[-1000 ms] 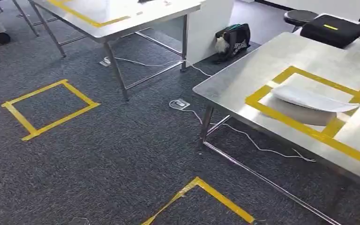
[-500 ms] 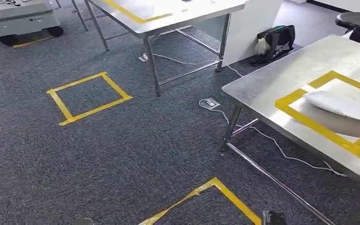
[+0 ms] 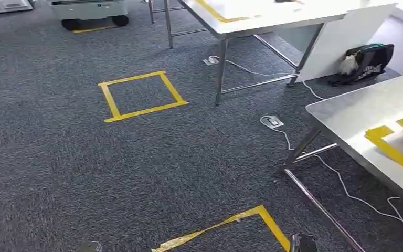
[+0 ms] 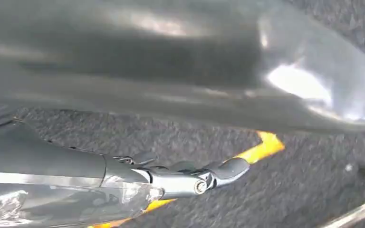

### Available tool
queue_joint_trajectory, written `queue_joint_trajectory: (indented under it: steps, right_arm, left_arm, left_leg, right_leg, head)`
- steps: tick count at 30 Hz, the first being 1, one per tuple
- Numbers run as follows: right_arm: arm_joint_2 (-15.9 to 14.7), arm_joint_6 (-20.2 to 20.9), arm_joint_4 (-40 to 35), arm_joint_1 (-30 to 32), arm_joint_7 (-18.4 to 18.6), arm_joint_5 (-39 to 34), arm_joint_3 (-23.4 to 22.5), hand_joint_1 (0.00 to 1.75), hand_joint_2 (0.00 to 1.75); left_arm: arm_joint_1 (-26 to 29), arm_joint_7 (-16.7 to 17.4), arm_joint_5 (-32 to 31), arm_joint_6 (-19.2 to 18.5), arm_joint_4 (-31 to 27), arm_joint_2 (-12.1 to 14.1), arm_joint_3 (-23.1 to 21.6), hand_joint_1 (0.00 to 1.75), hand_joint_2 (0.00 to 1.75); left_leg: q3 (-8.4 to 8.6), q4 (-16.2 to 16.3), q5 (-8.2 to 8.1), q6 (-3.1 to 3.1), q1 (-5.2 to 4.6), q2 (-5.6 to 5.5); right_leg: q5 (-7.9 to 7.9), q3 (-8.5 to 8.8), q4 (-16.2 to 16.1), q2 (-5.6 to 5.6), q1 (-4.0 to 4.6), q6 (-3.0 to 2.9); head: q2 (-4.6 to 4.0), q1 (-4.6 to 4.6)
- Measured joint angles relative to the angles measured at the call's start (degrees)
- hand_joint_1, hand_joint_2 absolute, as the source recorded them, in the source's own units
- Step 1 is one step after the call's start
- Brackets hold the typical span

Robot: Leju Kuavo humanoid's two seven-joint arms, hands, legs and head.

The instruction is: Take the parts from the cabinet and place them on the table.

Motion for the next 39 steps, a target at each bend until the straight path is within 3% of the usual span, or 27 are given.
queue_joint_trajectory:
  steps: [2,3,4,6,7,8,11,12,14,16,18,19,21,22,23,24,27,28,29,30,32,33,35,36,37,38,39]
  right_arm:
    - [0.0,0.22,0.0,0.54,0.0,-0.33,-0.28,0.0,0.0]
    - [0.02,0.22,0.0,0.7,0.0,-0.5,-0.37,0.0,0.0]
    - [0.02,0.22,0.0,0.73,0.0,-0.5,-0.39,0.0,0.0]
    - [0.04,0.17,0.0,0.64,0.0,-0.55,-0.41,0.0,0.0]
    - [0.04,0.13,0.0,0.64,0.0,-0.59,-0.41,0.0,0.0]
    - [0.07,0.11,0.0,0.65,0.0,-0.59,-0.41,0.0,0.0]
    - [0.11,0.04,0.0,0.55,0.02,-0.63,-0.44,0.0,0.0]
    - [0.24,0.04,0.0,0.53,0.02,-0.63,-0.46,0.0,0.0]
    - [0.31,0.04,-0.02,0.6,0.0,-0.63,-0.52,0.0,0.0]
    - [0.28,0.04,-0.02,0.86,0.0,-0.65,-0.59,0.0,0.0]
    - [0.28,0.04,-0.02,0.84,0.02,-0.65,-0.63,0.0,0.0]
    - [0.28,0.07,-0.02,0.79,0.02,-0.65,-0.63,0.0,0.0]
    - [0.31,0.15,-0.02,0.65,0.02,-0.59,-0.63,0.0,0.0]
    - [0.31,0.17,-0.02,0.61,0.02,-0.57,-0.65,0.0,0.0]
    - [0.28,0.17,-0.07,0.68,0.02,-0.52,-0.65,0.0,0.0]
    - [0.28,0.17,-0.07,0.71,0.09,-0.46,-0.65,0.0,0.0]
    - [0.31,0.17,-0.07,0.36,0.11,-0.31,-0.65,0.0,0.0]
    - [0.31,0.17,-0.07,0.31,0.11,-0.22,-0.65,0.0,0.0]
    - [0.31,0.15,-0.07,0.36,0.04,-0.13,-0.63,0.0,0.0]
    - [0.31,0.15,-0.07,0.46,0.04,-0.06,-0.63,0.0,0.0]
    - [0.31,0.13,-0.07,0.8,0.07,0.11,-0.63,0.0,0.0]
    - [0.31,0.11,-0.07,0.87,0.09,0.11,-0.63,0.0,0.0]
    - [0.31,0.09,-0.07,0.83,0.11,0.18,-0.63,0.0,0.0]
    - [0.31,0.09,-0.07,0.79,0.11,0.2,-0.63,0.0,0.0]
    - [0.31,0.06,-0.07,0.78,0.11,0.2,-0.63,0.0,0.0]
    - [0.31,0.04,-0.07,0.8,0.13,0.2,-0.63,0.0,0.0]
    - [0.31,0.02,-0.07,0.74,0.11,0.2,-0.61,0.0,0.0]
  left_arm:
    - [-0.18,-0.59,0.96,0.68,0.0,-0.11,0.85,0.0,0.0]
    - [-0.14,-1.0,1.57,1.2,-0.02,-0.11,1.44,0.0,0.0]
    - [-0.09,-1.33,1.92,1.77,0.0,-0.15,1.99,0.0,0.0]
    - [-0.17,-1.7,1.96,2.93,0.0,-0.33,2.64,0.0,0.0]
    - [-0.24,-1.83,1.92,3.15,-0.02,-0.44,2.88,0.0,0.0]
    - [-0.43,-1.94,1.77,3.32,0.0,-0.5,3.04,0.0,0.0]
    - [-0.15,-2.1,1.7,3.47,0.0,-0.63,3.41,0.0,0.0]
    - [-0.04,-2.12,1.7,3.47,0.0,-0.63,3.52,0.0,0.0]
    - [-0.14,-2.12,1.7,3.52,0.0,-0.76,3.71,0.0,0.0]
    - [-0.61,-2.14,1.61,3.48,0.0,-0.81,3.89,0.0,0.0]
    - [-0.48,-2.14,1.2,3.43,0.0,-0.87,3.89,0.0,0.0]
    - [-0.31,-2.12,0.96,3.25,0.0,-0.87,3.89,0.0,0.0]
    - [-0.25,-1.83,0.83,2.91,0.0,-0.85,3.89,0.0,0.0]
    - [-0.31,-1.79,0.78,2.82,0.0,-0.81,3.89,0.0,0.0]
    - [-0.49,-1.77,0.72,2.62,0.0,-0.9,3.89,0.0,0.0]
    - [-0.75,-1.7,0.52,2.38,0.0,-0.9,3.89,0.0,0.0]
    - [-0.2,-1.68,0.33,2.01,0.0,-0.7,3.89,0.0,0.0]
    - [-0.13,-1.79,0.15,1.64,0.0,-0.65,3.89,0.0,0.0]
    - [-0.08,-1.96,0.02,1.31,0.0,-0.59,3.89,0.0,0.0]
    - [-0.18,-2.14,-0.13,1.07,0.0,-0.57,3.91,0.0,0.0]
    - [-0.31,-2.29,-0.24,0.63,0.0,-0.59,3.89,0.0,0.0]
    - [-0.25,-2.29,-0.26,0.44,0.0,-0.57,3.89,0.0,0.0]
    - [-0.12,-2.29,-0.29,0.37,0.0,-0.52,3.91,0.0,0.0]
    - [-0.12,-2.29,-0.33,0.35,0.0,-0.52,3.91,0.0,0.0]
    - [-0.15,-2.29,-0.42,0.35,-0.02,-0.52,3.91,0.0,0.0]
    - [-0.21,-2.29,-0.53,0.35,0.0,-0.52,3.91,0.0,0.0]
    - [-0.34,-2.29,-0.61,0.37,0.0,-0.5,3.91,0.0,0.0]
  left_leg:
    - [-0.2,0.01,0.1,0.19,-0.17,-1.69]
    - [-0.19,0.02,0.15,0.21,-0.2,-2.54]
    - [-0.18,0.04,0.2,0.17,-0.21,-3.44]
    - [-0.08,0.07,0.35,-0.07,-0.14,-5.1]
    - [-0.13,0.1,0.44,-0.24,-0.11,-5.78]
    - [-0.51,0.6,0.43,-0.6,-0.49,-6.5]
    - [-1.16,0.28,1.2,-1.75,0.13,-8.15]
    - [-1.42,0.4,1.2,-1.99,0.12,-8.43]
    - [-3.19,4.15,-1.85,-2.41,-0.2,-2.48]
    - [-7.76,13.62,-6.4,-2.9,-0.03,-1.07]
    - [-10.22,19.03,-7.73,-3.27,0.12,-0.89]
    - [-9.37,17.73,-6.31,-3.36,0.25,-0.82]
    - [-4.65,9.09,-1.82,-3.34,0.39,0.17]
    - [-1.88,4.35,-0.14,-3.32,0.38,2.03]
    - [-0.17,1.38,-0.07,-3.49,0.08,4.55]
    - [-0.23,0.94,-0.39,-2.57,0.07,3.66]
    - [-0.48,0.74,-0.34,-1.43,-0.23,1.75]
    - [-0.34,0.55,-0.07,-1.0,0.1,1.14]
    - [-0.37,0.54,-0.05,-0.72,0.12,0.63]
    - [-0.43,0.54,-0.04,-0.34,0.12,-0.05]
    - [-0.47,0.55,-0.06,-0.1,-0.04,-1.71]
    - [-0.44,0.56,-0.06,-0.1,-0.12,-2.54]
    - [-0.33,0.63,-0.04,-0.14,-0.13,-4.24]
    - [-0.2,0.65,-0.03,-0.16,-0.11,-5.14]
    - [-0.11,0.67,-0.03,-0.23,-0.03,-5.9]
    - [-0.24,0.76,0.0,-0.62,-0.16,-6.57]
    - [-0.59,1.07,0.05,-0.98,-0.19,-7.35]
  right_leg:
    - [-3.11,-4.33,8.64,0.47,0.1,-0.01]
    - [-2.53,-4.78,9.15,0.49,0.11,-0.12]
    - [-0.54,-3.87,6.78,0.55,0.1,-0.26]
    - [4.86,0.84,-3.24,1.87,-0.05,-0.51]
    - [6.4,3.0,-7.72,4.46,-0.31,-0.58]
    - [5.62,3.63,-9.67,5.76,-0.64,-0.69]
    - [5.87,3.79,-8.95,4.23,0.06,-1.43]
    - [6.27,3.82,-9.37,3.5,-0.24,-1.94]
    - [6.49,3.9,-9.64,2.02,-0.19,-2.64]
    - [6.41,3.74,-9.64,0.05,0.01,-2.81]
    - [6.37,3.67,-9.63,-1.62,0.01,-2.85]
    - [6.33,3.69,-9.63,-2.41,-0.01,-2.8]
    - [6.17,3.89,-9.63,-3.79,-0.09,-2.57]
    - [6.01,4.11,-9.61,-4.37,-0.09,-2.32]
    - [5.64,3.96,-9.38,-4.91,0.47,-1.81]
    - [5.35,3.55,-9.19,-5.48,0.56,-1.52]
    - [5.23,4.87,-9.55,-7.36,0.36,-0.62]
    - [4.6,4.38,-9.13,-5.85,-0.04,-0.17]
    - [3.13,3.64,-7.06,-2.49,-0.12,-0.09]
    - [0.89,1.69,-2.74,-0.68,-0.14,-0.06]
    - [-2.97,-3.32,7.28,0.43,-0.06,0.0]
    - [-3.11,-4.85,9.56,0.48,-0.06,-0.02]
    - [0.67,-3.75,5.5,0.59,-0.08,-0.29]
    - [3.67,-1.49,0.32,1.14,-0.15,-0.44]
    - [6.22,0.88,-4.82,2.77,-0.32,-0.56]
    - [6.01,2.2,-7.79,6.14,-0.61,-0.67]
    - [6.06,2.39,-8.47,5.93,-0.72,-0.66]
  head:
    - [0.0,0.07]
    - [0.0,0.07]
    - [0.0,0.07]
    - [0.0,0.09]
    - [0.0,0.13]
    - [0.0,0.0]
    - [0.0,-0.02]
    - [0.0,-0.02]
    - [0.0,-0.61]
    - [0.0,-0.59]
    - [0.0,-0.66]
    - [0.0,-0.61]
    - [0.0,-0.61]
    - [0.0,-0.68]
    - [0.0,-0.81]
    - [0.0,-0.66]
    - [0.0,-0.59]
    - [0.0,-0.44]
    - [0.0,-0.15]
    - [0.0,0.0]
    - [0.0,0.18]
    - [0.0,0.13]
    - [0.0,0.13]
    - [0.0,0.15]
    - [0.0,0.15]
    - [0.0,0.13]
    - [0.0,0.0]
